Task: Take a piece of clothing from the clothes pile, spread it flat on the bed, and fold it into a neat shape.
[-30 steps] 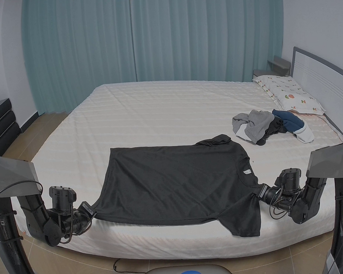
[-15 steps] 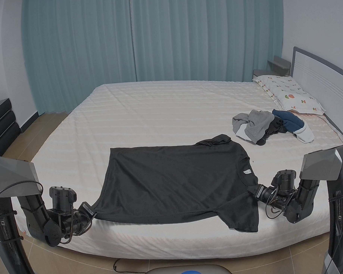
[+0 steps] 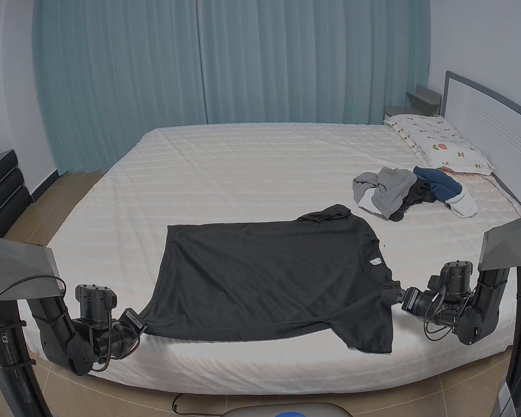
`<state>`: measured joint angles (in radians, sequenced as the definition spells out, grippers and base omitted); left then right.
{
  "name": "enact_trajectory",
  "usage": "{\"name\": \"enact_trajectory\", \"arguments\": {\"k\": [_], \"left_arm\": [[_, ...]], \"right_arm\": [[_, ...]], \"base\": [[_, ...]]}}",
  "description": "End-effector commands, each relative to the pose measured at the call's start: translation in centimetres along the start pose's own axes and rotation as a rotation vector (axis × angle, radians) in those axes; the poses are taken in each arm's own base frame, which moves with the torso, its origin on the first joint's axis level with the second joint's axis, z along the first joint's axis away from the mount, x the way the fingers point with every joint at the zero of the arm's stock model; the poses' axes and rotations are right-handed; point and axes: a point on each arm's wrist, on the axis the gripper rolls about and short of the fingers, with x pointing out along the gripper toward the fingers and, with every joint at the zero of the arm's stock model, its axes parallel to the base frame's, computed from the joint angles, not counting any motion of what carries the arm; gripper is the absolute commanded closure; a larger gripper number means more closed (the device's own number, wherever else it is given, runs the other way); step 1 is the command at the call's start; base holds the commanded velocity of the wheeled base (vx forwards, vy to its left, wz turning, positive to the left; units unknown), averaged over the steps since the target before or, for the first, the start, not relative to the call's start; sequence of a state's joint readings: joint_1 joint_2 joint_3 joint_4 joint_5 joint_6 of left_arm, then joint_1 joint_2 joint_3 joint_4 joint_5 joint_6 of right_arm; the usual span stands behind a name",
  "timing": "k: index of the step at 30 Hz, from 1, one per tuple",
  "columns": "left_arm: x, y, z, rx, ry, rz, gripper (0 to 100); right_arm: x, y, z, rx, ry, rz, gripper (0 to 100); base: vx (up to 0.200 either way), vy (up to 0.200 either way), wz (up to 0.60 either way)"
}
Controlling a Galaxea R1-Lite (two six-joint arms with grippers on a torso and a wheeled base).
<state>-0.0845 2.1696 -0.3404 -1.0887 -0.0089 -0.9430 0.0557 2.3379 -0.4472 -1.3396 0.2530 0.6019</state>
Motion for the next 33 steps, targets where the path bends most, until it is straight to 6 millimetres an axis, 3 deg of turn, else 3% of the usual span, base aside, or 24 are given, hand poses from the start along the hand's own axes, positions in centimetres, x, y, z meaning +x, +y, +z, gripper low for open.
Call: {"name": "enact_trajectory", "arguments": {"k": [1, 11, 23, 24, 33], "left_arm": [[0.1, 0.1, -0.1, 0.001, 0.006, 0.008, 100], [-0.1, 0.4, -0.5, 0.009, 0.053, -0.008, 100], [-0.1, 0.4, -0.5, 0.008, 0.073, -0.02, 100], [-0.1, 0.4, -0.5, 0.009, 0.074, -0.021, 100], [-0.1, 0.4, -0.5, 0.007, 0.074, -0.019, 100]], "right_arm": [[-2.3, -0.6, -1.5, 0.013, 0.09, 0.036, 0], [-1.2, 0.0, -4.2, -0.025, 0.187, 0.045, 0], [-0.1, 0.5, -3.8, -0.046, 0.157, 0.072, 0], [0.0, 0.4, -3.8, -0.045, 0.155, 0.072, 100], [-0.7, -0.5, -3.4, -0.032, 0.132, 0.044, 100]], "base": [[0.0, 0.0, 0.0], [0.0, 0.0, 0.0], [0.0, 0.0, 0.0], [0.0, 0.0, 0.0], [0.0, 0.0, 0.0]]}}
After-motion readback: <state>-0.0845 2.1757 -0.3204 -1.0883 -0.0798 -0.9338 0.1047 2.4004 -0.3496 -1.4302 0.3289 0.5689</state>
